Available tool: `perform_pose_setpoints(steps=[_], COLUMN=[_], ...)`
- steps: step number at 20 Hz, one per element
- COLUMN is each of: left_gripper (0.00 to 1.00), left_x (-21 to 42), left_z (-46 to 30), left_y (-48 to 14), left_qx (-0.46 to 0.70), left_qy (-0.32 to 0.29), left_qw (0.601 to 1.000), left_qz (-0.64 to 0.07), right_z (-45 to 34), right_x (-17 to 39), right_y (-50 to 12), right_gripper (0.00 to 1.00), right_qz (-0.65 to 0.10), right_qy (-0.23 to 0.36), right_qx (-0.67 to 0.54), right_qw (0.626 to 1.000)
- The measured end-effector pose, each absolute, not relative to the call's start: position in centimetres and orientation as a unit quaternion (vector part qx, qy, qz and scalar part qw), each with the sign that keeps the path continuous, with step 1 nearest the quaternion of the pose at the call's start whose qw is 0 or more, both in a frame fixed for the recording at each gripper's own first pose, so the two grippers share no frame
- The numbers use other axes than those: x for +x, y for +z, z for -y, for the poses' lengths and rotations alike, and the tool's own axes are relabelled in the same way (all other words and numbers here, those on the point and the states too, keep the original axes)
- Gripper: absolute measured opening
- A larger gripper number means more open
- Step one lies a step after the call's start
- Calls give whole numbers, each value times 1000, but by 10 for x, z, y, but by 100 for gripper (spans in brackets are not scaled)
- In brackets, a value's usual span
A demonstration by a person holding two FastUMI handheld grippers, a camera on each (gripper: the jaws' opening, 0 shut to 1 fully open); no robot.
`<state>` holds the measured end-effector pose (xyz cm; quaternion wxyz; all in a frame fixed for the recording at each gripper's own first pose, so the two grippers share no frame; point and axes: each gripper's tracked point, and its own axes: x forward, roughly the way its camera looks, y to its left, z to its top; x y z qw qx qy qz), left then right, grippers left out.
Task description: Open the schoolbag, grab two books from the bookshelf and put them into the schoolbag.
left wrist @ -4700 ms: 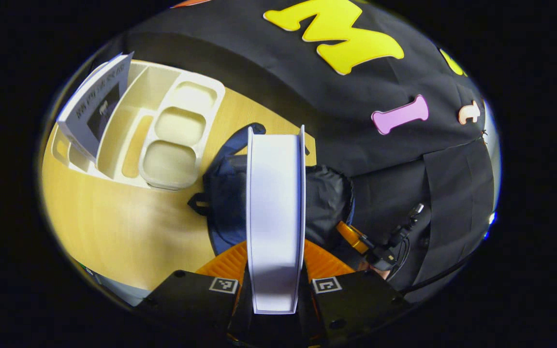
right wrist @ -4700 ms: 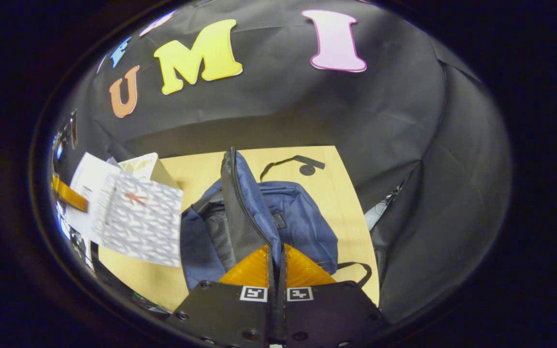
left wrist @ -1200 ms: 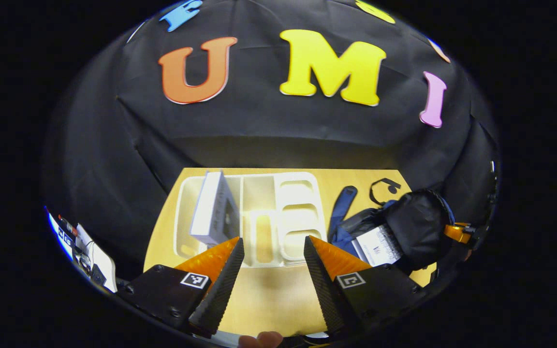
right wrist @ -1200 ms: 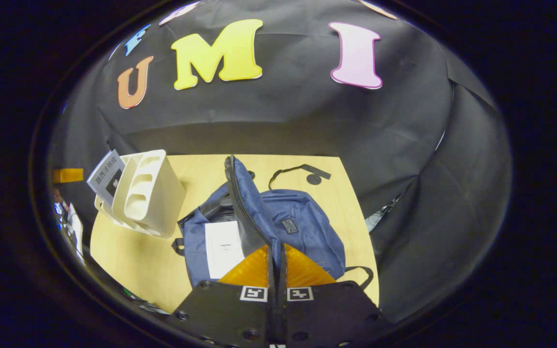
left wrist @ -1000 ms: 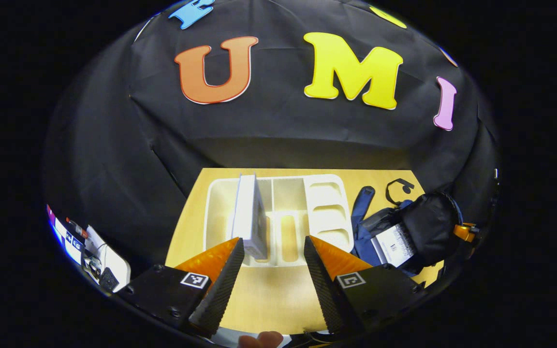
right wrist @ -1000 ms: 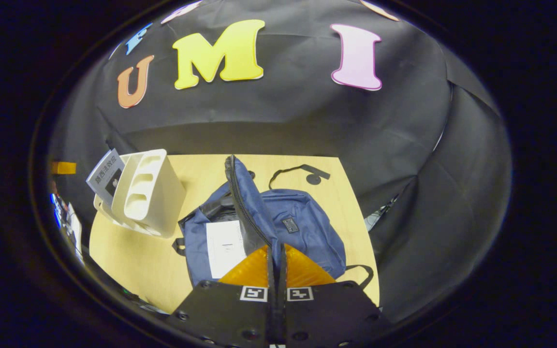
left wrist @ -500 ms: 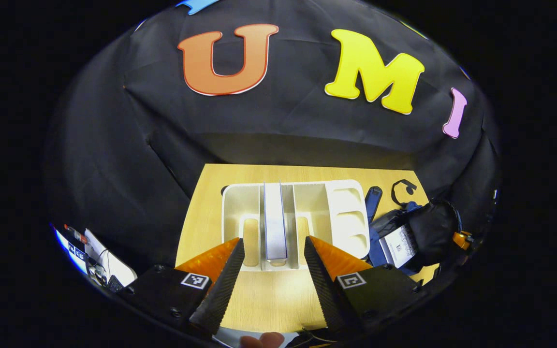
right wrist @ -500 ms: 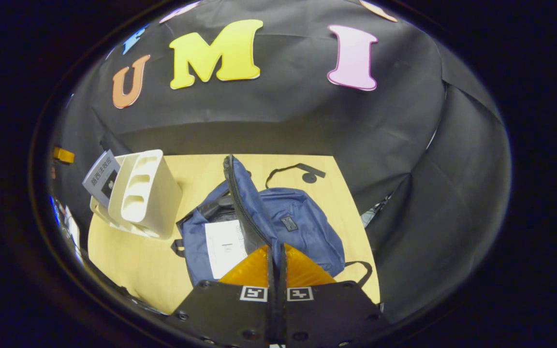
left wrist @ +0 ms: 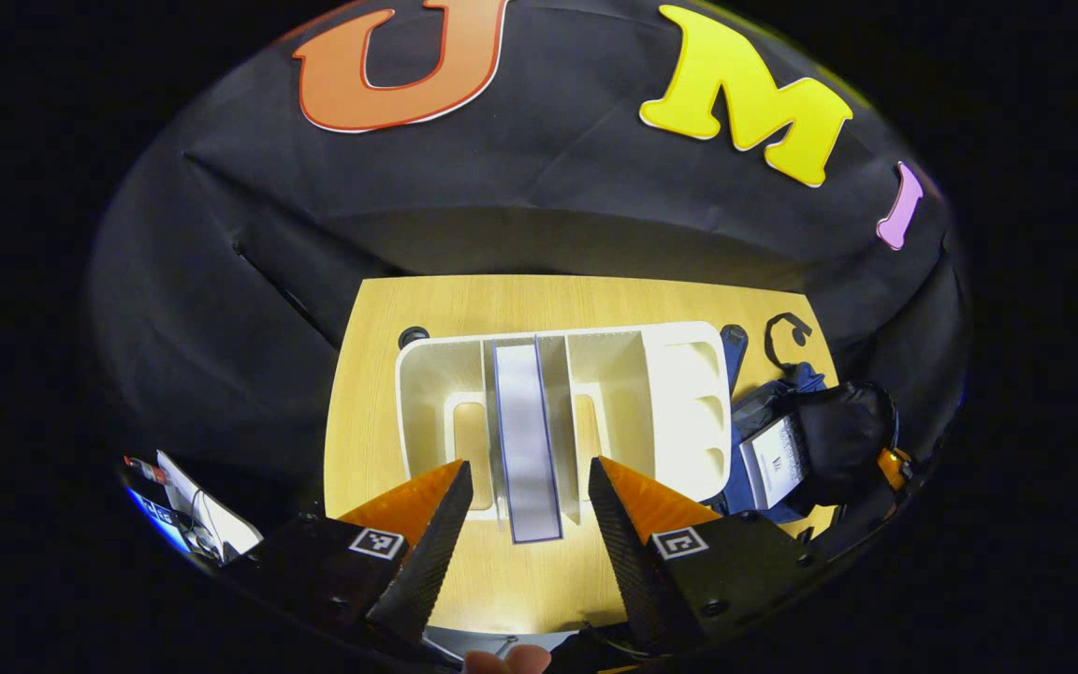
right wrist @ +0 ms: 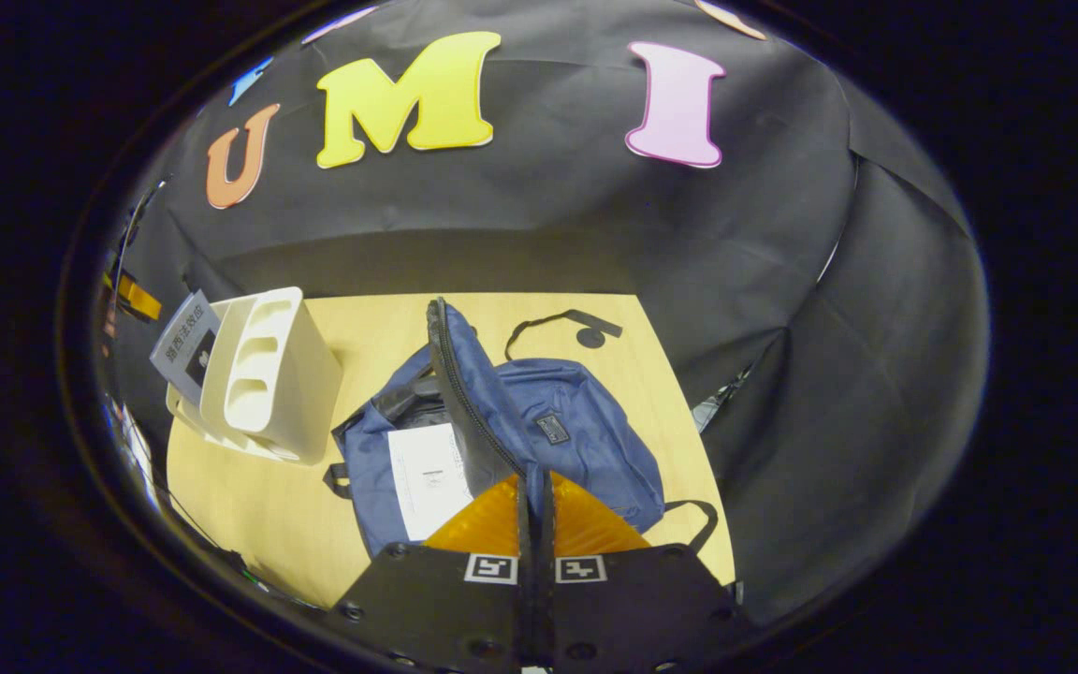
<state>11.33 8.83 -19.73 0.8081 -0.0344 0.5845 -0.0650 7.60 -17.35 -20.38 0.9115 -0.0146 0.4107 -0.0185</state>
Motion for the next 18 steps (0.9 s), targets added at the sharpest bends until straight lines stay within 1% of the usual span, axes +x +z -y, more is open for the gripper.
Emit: perform_pose_setpoints(steps=[4, 11, 12, 13, 15, 16, 17, 18], left_gripper=[81, 81, 90, 81, 79, 82, 81, 72], left_x=[115, 109, 108, 105, 103, 102, 101, 100], left_z=[-81, -75, -75, -74, -73, -74, -75, -77], left_y=[-223, -258, -261, -265, -271, -273, -276, -278], left_qx=[-51, -74, -72, -73, -76, -75, -76, -77], left_qy=[-75, -70, -70, -69, -63, -60, -56, -50], left_qw=[777, 727, 721, 715, 704, 699, 695, 691], left_qz=[-623, -679, -685, -692, -703, -709, -713, -717], right_z=[180, 186, 185, 186, 188, 188, 189, 189], right_x=[78, 81, 81, 82, 82, 82, 82, 81], right_y=[-206, -207, -207, -208, -208, -208, -209, -208], right_gripper=[0, 0, 0, 0, 0, 0, 0, 0], right_qz=[-414, -417, -418, -418, -417, -417, -417, -417], right_qy=[-29, -35, -35, -35, -36, -36, -35, -35], right_qx=[-10, -6, -5, -4, -2, -1, -1, 0], right_qw=[910, 908, 908, 908, 908, 908, 908, 908])
